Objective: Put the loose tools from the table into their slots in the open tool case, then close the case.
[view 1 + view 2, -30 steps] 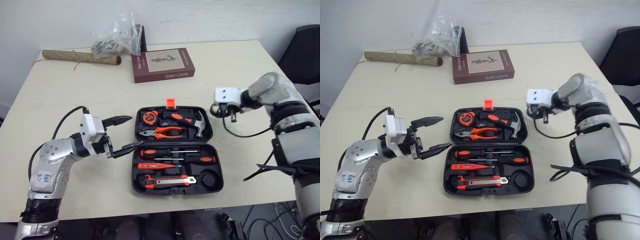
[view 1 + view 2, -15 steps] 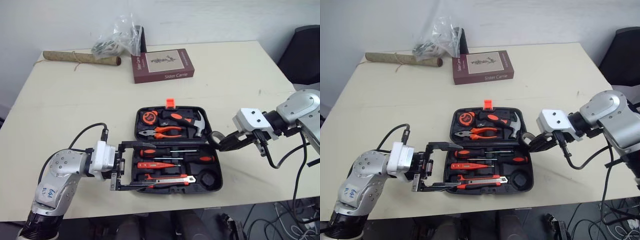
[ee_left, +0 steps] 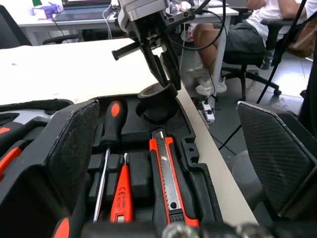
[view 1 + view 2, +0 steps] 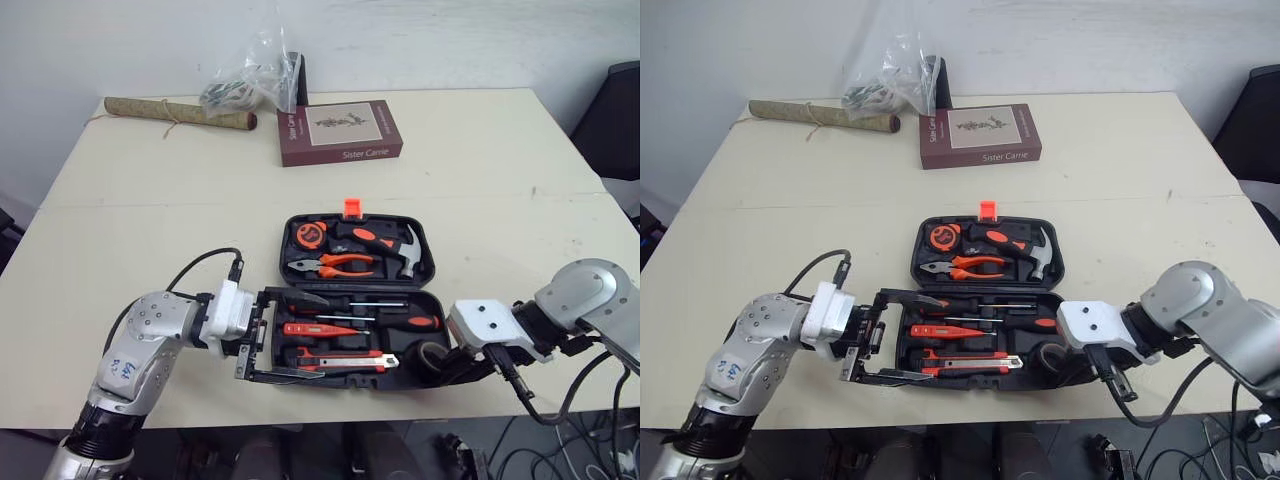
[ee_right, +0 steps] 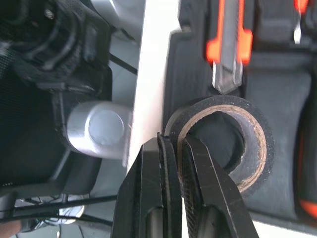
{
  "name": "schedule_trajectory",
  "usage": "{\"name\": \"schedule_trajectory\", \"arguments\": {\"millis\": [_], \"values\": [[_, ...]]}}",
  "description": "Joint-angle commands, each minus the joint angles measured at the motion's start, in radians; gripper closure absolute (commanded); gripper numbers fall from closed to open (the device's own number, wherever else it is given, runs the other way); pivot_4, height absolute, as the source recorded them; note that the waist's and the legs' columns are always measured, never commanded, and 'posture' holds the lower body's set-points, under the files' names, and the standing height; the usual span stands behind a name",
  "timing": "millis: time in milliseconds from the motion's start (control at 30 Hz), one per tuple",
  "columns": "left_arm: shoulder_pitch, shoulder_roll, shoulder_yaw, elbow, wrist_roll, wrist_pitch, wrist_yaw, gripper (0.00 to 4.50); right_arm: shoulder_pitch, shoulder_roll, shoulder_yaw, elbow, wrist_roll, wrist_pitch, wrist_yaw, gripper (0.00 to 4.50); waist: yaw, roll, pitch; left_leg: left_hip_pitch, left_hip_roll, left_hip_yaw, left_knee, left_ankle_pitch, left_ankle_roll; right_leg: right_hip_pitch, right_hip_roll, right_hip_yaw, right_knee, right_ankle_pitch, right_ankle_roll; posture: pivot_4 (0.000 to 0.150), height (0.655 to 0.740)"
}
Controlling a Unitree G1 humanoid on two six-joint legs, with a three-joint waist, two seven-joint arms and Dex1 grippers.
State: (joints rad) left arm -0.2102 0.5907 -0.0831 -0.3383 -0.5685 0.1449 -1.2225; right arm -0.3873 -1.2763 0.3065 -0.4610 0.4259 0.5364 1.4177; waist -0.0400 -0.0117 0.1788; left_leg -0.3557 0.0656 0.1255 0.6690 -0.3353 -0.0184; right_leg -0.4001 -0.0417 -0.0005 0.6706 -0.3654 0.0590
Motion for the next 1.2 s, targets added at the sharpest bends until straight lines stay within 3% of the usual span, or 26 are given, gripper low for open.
{"name": "schedule_trajectory", "arguments": {"millis": [33,600,800,1000,1067,1167,1200], "values": [[-0.004,-0.016,0.008,-0.043,-0.035,0.034,0.042,0.00,-0.015,0.004,0.003,0.006,-0.047,0.033,0.010,4.48,0.004,0.000,0.000,0.000,0.000,0.000,0.000,0.000,0.000,0.000,0.000,0.000,0.000,0.000,0.000,0.150,0.7400],[-0.001,-0.008,0.031,-0.077,-0.046,0.094,0.091,0.00,0.015,0.079,0.048,-0.006,-0.173,0.074,-0.021,4.48,0.011,-0.004,-0.002,0.002,0.000,-0.004,0.003,-0.001,0.001,0.007,-0.001,-0.003,-0.002,0.000,0.000,0.150,0.7400],[0.019,0.002,0.044,-0.093,-0.054,0.100,0.101,0.00,0.036,0.065,-0.040,-0.011,-0.094,0.022,0.050,1.80,0.013,-0.004,-0.002,0.002,0.000,-0.004,0.001,-0.001,0.001,0.007,0.000,-0.004,-0.004,0.000,0.000,0.150,0.7400],[0.046,0.011,0.096,-0.098,-0.106,0.140,0.125,0.00,0.049,0.026,-0.205,0.005,0.113,0.055,0.175,1.80,0.012,-0.003,-0.002,0.002,0.000,-0.005,0.001,-0.001,0.002,0.008,-0.001,-0.005,-0.005,0.000,0.000,0.150,0.7400],[0.051,0.014,0.105,-0.090,-0.099,0.134,0.123,0.00,0.072,0.078,-0.257,0.034,0.177,0.034,0.163,1.80,0.012,-0.003,-0.002,0.002,0.000,-0.005,0.000,-0.001,0.002,0.008,-0.001,-0.005,-0.006,0.000,0.000,0.150,0.7400],[0.046,0.010,0.111,-0.077,-0.084,0.122,0.127,0.00,0.141,0.191,-0.324,0.079,0.242,0.000,0.105,2.62,0.012,-0.005,-0.002,0.003,0.000,-0.005,-0.001,-0.001,0.002,0.008,0.000,-0.005,-0.007,0.000,0.000,0.150,0.7400],[0.044,0.015,0.111,-0.075,-0.084,0.128,0.127,0.00,0.172,0.226,-0.335,0.090,0.228,-0.036,0.087,3.11,0.012,-0.005,-0.002,0.002,0.000,-0.005,-0.001,-0.001,0.002,0.008,0.000,-0.005,-0.007,0.000,0.000,0.150,0.7400]]}}
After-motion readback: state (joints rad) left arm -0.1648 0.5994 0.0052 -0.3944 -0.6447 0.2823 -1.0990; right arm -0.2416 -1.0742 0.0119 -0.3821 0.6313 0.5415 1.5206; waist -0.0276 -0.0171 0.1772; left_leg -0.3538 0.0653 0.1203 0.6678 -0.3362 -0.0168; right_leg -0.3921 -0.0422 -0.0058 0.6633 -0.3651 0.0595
